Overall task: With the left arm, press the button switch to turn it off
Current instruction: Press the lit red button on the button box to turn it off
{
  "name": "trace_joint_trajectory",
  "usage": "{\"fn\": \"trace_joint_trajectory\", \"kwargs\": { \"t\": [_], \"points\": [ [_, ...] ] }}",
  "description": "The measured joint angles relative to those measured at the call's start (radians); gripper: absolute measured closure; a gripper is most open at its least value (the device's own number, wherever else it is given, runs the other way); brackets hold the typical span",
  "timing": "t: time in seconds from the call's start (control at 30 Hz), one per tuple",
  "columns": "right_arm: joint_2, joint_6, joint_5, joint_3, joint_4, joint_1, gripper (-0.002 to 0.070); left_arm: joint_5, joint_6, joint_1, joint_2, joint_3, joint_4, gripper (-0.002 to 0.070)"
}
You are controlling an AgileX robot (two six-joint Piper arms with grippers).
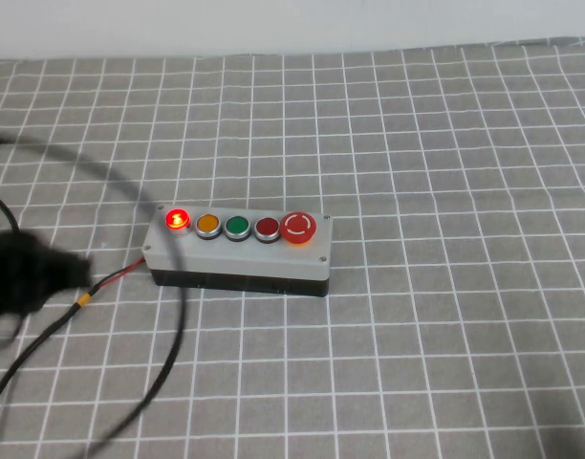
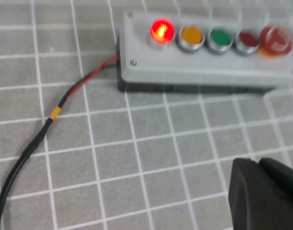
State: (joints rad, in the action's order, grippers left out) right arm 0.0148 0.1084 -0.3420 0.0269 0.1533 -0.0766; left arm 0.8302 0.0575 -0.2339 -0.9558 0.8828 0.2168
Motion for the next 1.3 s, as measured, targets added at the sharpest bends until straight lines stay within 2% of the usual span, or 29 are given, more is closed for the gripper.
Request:
{"fn": "trace_joint_trajectory", "kwargs": {
  "t": [0.33,0.63,0.93,1.3],
  "points": [
    [0.000,0.000,0.000,0.000,0.000,0.000,0.0694,0.074,0.172,0.000,-0.487,0.327,0.056,0.0678],
    [0.000,0.000,0.000,0.000,0.000,0.000,0.0694,0.116,0.211,0.000,-0.767,0.538,0.062,0.0678],
    [0.000,0.000,0.000,0.000,0.000,0.000,0.0694,0.155,0.216,0.000,-0.881,0.607,0.060,0.0678],
    [0.000,0.000,0.000,0.000,0.000,0.000,0.0694,0.152,0.216,0.000,-0.904,0.613,0.058,0.0678]
  ]
}}
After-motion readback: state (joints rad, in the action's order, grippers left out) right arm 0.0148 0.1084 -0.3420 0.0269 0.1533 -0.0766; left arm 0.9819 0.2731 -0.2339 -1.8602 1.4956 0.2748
